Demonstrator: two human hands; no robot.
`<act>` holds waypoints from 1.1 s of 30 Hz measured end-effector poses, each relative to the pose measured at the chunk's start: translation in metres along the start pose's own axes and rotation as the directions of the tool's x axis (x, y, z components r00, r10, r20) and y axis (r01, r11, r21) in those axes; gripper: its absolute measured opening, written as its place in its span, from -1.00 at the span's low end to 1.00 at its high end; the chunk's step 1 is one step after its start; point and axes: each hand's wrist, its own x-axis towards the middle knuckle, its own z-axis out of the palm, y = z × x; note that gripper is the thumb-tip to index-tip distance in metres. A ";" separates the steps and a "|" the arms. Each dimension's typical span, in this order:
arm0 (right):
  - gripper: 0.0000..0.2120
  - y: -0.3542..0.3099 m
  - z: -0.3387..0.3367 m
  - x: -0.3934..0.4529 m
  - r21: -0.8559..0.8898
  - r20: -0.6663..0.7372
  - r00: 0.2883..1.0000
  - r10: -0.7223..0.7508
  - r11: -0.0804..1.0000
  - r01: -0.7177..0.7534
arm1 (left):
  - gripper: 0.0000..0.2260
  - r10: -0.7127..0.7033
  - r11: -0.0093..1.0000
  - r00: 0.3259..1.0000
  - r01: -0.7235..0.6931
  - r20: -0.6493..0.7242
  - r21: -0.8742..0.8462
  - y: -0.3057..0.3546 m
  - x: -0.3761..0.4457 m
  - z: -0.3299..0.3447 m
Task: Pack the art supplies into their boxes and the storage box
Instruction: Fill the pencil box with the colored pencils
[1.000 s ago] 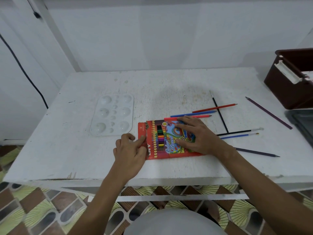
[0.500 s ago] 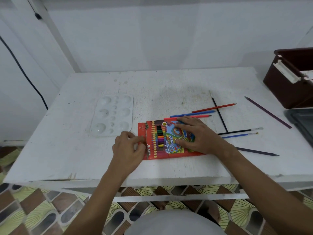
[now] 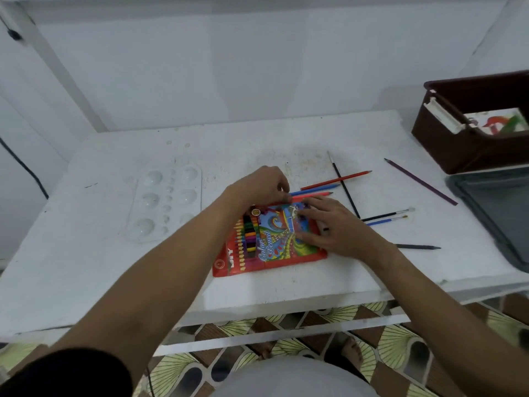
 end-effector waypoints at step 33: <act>-0.46 -0.026 0.029 0.032 0.084 0.028 0.995 -0.094 0.992 0.091 | -0.86 -0.663 0.418 0.748 0.372 0.001 -0.829 -0.027 -0.191 0.015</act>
